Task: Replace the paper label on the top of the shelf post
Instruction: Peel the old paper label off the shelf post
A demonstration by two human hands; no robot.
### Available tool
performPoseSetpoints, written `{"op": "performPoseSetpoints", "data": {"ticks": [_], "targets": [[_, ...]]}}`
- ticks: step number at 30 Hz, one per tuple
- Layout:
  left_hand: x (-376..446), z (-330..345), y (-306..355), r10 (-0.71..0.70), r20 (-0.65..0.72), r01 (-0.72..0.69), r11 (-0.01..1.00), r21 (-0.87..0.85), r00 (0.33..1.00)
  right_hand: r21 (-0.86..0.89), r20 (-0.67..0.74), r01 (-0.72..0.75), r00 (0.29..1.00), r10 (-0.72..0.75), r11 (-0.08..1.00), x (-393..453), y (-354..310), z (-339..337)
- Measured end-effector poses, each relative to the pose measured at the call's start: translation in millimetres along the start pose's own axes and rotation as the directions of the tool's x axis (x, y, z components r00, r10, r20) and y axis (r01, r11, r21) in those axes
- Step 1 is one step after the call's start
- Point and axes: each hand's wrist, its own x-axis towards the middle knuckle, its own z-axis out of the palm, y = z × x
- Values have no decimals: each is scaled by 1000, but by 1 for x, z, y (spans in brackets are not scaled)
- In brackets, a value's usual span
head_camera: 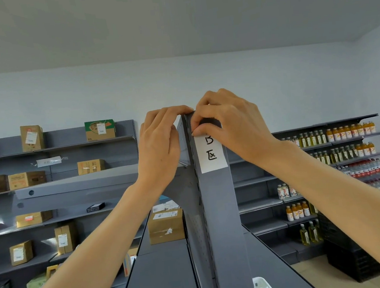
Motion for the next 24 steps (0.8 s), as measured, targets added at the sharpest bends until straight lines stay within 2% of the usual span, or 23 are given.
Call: {"op": "performPoseSetpoints", "data": {"ticks": [7,14,17,20,22,24], "targets": [[0,3,-3,-10,-31,10,1000,7,999,-172,-42,186,980,-196,967,2,8,10],[0,4,-3,-2,-34,3,999,33,999,-238,-28,206,975,-218,949,1,6,14],[0,4,-4,11,-18,-11,999,39,1000,-193,-50,174,981,-186,966,-7,8,12],[0,4,-5,8,-19,-8,999,38,1000,-42,-100,113,988,-116,993,-15,9,7],[-1,5,-4,5,-24,-4,999,39,1000,9,-69,90,994,-89,996,-16,9,2],[-1,4,-4,7,-31,-6,999,37,1000,-20,12,81,997,-81,996,-11,10,1]]}}
